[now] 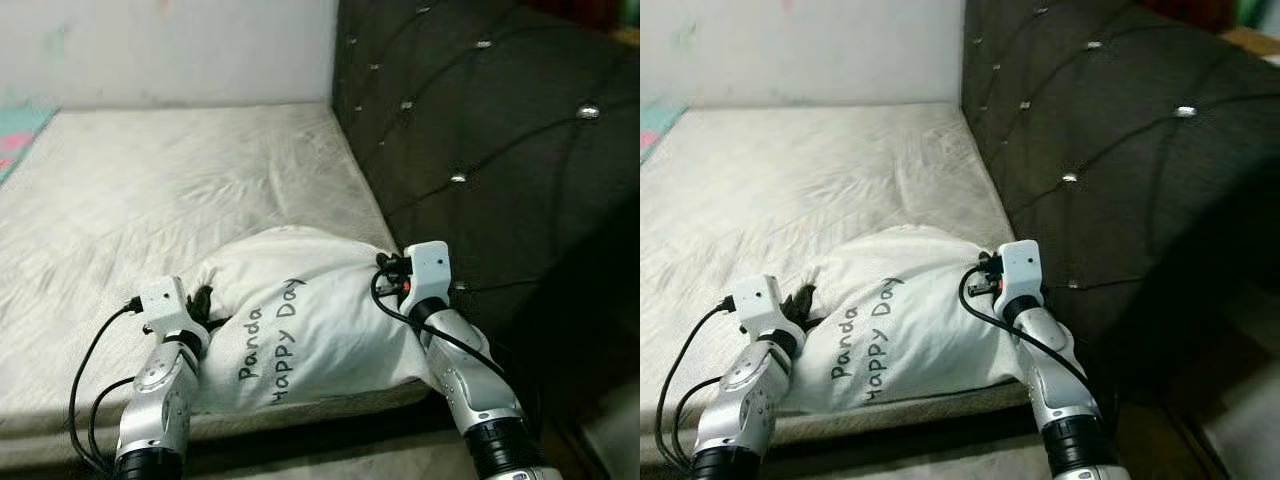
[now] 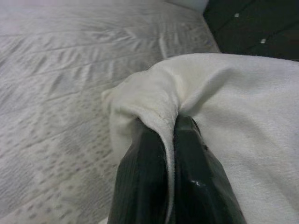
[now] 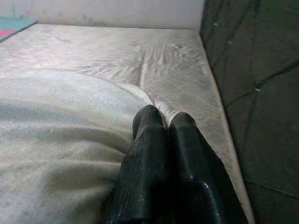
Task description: Clean up the room
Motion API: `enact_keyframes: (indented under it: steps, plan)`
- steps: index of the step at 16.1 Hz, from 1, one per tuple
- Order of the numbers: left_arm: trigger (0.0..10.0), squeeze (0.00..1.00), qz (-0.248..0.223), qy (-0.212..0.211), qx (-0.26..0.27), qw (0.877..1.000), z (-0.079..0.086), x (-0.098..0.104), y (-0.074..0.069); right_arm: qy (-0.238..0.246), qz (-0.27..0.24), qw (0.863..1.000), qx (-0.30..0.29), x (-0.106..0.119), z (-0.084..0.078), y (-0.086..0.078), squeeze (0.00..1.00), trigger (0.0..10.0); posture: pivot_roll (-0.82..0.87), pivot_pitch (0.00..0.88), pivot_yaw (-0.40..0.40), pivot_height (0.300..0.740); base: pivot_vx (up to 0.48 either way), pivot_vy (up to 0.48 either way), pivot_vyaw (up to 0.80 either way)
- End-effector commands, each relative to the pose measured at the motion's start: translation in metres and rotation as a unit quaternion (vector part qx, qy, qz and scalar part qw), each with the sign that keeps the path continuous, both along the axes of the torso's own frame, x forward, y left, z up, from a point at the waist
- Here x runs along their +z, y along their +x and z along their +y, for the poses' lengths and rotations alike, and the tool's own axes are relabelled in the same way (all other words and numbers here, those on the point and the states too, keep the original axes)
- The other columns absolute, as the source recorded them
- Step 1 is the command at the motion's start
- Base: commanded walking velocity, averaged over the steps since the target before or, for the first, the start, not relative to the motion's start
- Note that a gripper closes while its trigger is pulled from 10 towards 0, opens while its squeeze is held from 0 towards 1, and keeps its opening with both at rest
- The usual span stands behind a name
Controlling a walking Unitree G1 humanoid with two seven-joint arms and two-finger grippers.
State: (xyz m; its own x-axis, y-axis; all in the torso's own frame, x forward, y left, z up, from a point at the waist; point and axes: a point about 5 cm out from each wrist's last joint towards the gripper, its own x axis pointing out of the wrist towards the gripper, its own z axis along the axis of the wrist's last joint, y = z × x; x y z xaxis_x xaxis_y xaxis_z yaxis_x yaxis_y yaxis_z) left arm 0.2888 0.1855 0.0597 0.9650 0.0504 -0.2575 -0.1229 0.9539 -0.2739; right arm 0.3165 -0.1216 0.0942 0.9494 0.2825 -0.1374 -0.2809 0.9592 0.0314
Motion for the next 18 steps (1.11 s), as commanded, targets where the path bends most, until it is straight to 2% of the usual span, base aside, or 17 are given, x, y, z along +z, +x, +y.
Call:
enact_keyframes:
  steps: [1,13,16,18]
  plan:
    - [10.0,0.00,-0.055,-0.001,-0.022,0.998,-0.0085,0.0216,0.0097,0.009,-0.063,0.998,0.002,0.0281,0.0015,0.0078,0.00,10.0,-0.12,0.000,-0.027,0.740,0.379,0.000,-0.47]
    - [10.0,0.00,-0.052,0.000,-0.024,0.998,-0.0087,0.0209,0.0093,0.009,-0.066,0.998,0.000,0.0284,0.0012,0.0077,0.00,10.0,-0.12,0.000,-0.027,0.740,0.384,0.000,-0.04]
    - [10.0,0.00,-0.048,-0.001,-0.022,0.999,-0.0095,0.0205,0.0099,0.009,-0.067,0.998,-0.001,0.0286,0.0008,0.0082,0.00,10.0,-0.12,0.000,-0.026,0.740,0.315,0.000,0.00]
    - [10.0,0.00,-0.046,-0.001,-0.019,0.999,-0.0092,0.0192,0.0095,0.009,-0.067,0.998,-0.001,0.0285,0.0007,0.0085,0.00,10.0,-0.12,0.000,-0.026,0.740,0.000,0.000,0.00]
